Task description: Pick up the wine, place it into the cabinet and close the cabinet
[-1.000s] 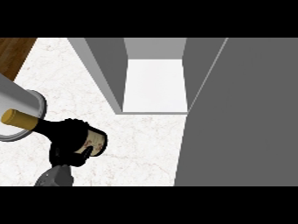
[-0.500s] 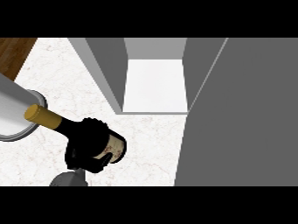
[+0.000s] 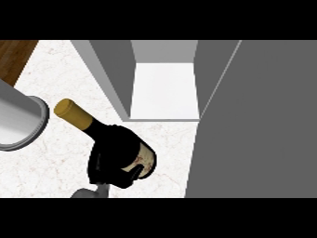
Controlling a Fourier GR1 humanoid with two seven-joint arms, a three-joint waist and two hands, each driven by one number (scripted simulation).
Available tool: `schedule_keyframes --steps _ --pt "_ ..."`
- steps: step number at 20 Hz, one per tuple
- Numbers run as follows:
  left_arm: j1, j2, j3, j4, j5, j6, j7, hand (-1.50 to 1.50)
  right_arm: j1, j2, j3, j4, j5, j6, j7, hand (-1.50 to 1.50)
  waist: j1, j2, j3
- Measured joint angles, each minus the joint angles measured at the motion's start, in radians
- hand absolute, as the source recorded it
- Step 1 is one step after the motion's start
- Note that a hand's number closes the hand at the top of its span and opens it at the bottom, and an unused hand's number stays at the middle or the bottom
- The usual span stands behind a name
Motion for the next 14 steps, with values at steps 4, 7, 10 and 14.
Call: schedule_keyframes --steps 4,7,10,14 --pt "-0.056 -0.001 -0.073 0.041 0.081 0.099 -0.027 1.50 -0.016 0.007 0.008 0.002 0.004 -0.009 0.010 -1.50 -0.002 0.001 0.000" --pt "-0.100 -0.001 -0.096 0.091 0.129 0.142 -0.048 1.50 -0.021 0.014 0.032 -0.005 0.011 -0.024 0.034 -1.50 -0.003 0.001 0.000" --pt "-0.115 -0.001 -0.135 0.137 0.170 0.173 -0.100 1.50 0.004 0.016 0.038 -0.004 0.009 -0.014 0.021 -1.50 -0.004 0.001 0.000" --pt "-0.173 0.000 -0.153 0.214 0.224 0.176 -0.142 1.50 0.000 0.006 0.019 -0.003 -0.001 -0.004 0.025 -1.50 -0.004 0.001 -0.001"
